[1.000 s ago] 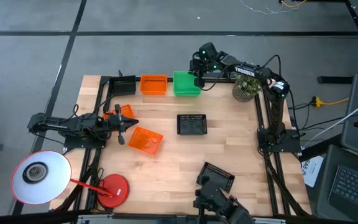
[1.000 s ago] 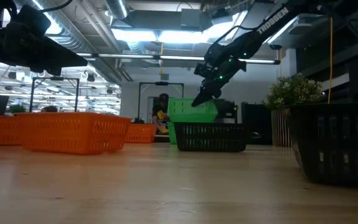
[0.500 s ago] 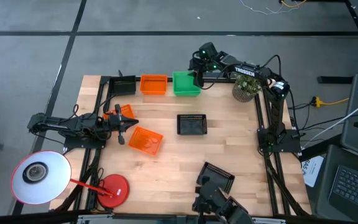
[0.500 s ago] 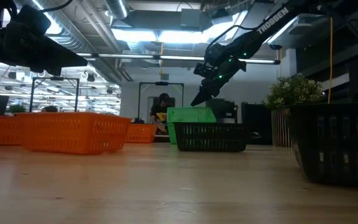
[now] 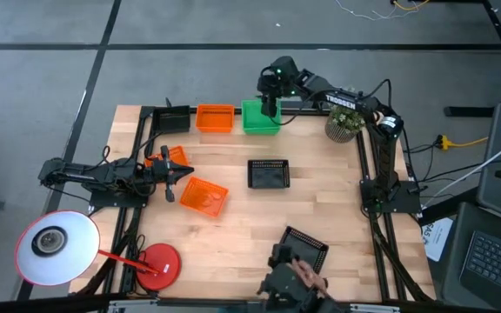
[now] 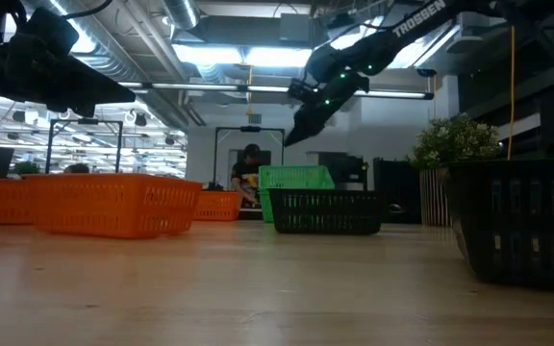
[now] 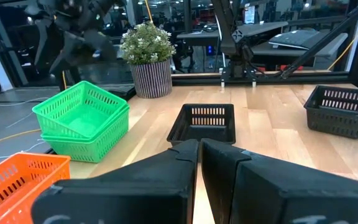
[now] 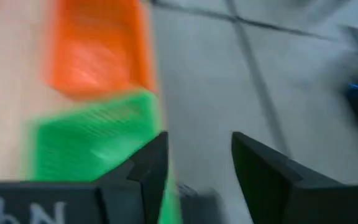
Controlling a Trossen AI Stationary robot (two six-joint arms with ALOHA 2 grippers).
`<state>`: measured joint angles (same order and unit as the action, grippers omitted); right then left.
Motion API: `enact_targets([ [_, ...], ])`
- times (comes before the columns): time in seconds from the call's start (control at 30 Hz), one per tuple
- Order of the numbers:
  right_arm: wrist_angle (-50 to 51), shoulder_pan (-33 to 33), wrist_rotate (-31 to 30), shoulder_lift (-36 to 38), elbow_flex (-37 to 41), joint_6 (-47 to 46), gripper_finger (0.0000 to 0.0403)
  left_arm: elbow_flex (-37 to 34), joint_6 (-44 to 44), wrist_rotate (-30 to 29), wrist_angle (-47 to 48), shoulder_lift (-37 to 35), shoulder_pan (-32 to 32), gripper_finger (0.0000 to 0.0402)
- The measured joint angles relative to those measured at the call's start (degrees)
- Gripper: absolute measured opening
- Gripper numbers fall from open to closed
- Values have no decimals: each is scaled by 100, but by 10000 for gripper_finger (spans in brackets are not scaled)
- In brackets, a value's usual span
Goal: Stack baskets by color
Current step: Stack the bottom green bin on top of the green bin, then stack the middle left orange bin on top of the top orange bin
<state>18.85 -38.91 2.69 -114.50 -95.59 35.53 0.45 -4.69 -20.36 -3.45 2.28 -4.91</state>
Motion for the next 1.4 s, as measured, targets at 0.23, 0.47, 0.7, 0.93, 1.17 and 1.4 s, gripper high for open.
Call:
enact_targets([
  [0.23, -227, 486, -1759, -240, 9, 553, 174, 0, -43, -6, 1, 0, 1, 11],
  [0.47, -531, 635, -2447, -704, -1, 552, 174, 0, -9, -6, 0, 0, 0, 11],
  [0.7, -890, 696, -2918, -772, 20, 576, 174, 0, -7, -8, 0, 0, 1, 11],
  [0.93, -674, 761, -2659, -603, 17, 525, 174, 0, -7, -8, 1, 0, 2, 11],
  [1.17, -328, 677, -2277, -640, 17, 61, 174, 0, -2, 9, 1, 0, 2, 11],
  [1.4, -326, 679, -2188, -643, 17, 26, 174, 0, 2, 18, 1, 0, 2, 11],
])
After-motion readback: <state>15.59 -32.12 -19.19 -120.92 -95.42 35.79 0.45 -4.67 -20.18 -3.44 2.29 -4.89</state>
